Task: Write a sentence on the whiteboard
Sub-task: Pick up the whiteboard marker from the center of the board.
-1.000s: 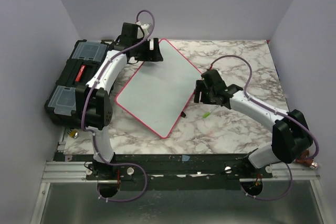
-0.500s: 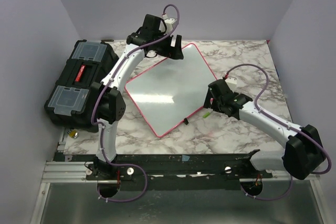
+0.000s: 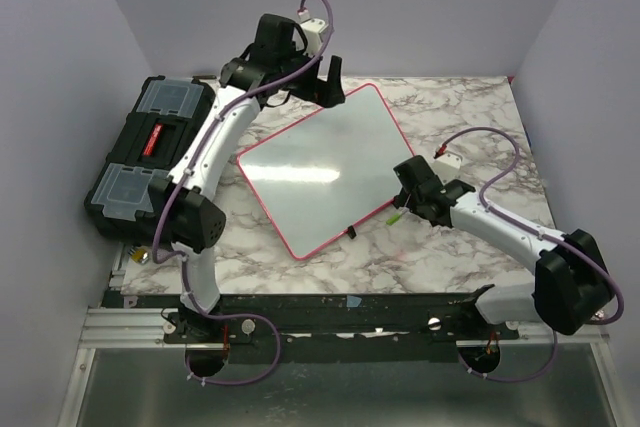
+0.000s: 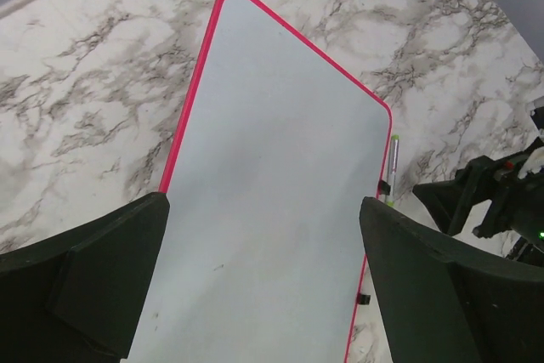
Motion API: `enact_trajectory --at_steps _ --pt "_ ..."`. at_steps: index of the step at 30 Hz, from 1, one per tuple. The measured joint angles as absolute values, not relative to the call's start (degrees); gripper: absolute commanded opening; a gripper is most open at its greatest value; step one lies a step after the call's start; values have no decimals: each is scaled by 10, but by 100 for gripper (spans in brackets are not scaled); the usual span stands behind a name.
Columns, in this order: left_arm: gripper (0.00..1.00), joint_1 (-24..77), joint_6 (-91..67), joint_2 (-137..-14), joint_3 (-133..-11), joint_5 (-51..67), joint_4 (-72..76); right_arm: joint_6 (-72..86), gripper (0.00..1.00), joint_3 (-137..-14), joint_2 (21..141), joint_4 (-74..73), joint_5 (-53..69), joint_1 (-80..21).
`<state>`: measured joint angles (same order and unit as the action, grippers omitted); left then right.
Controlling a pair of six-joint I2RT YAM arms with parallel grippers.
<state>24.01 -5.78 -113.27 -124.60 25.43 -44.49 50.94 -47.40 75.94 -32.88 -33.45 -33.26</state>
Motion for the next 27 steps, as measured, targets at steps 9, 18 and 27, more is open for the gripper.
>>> enact_trajectory --at_steps 9,18,27 --pt "98 240 -56 -868 -1026 187 -416 516 61 -474 796 -309 -343 -296" --pt "99 240 -82 -588 -722 153 -370 514 56 -474 836 -276 -342 -279" --pt "98 240 -104 -406 -569 147 -405 510 52 -475 870 -243 -333 -276"
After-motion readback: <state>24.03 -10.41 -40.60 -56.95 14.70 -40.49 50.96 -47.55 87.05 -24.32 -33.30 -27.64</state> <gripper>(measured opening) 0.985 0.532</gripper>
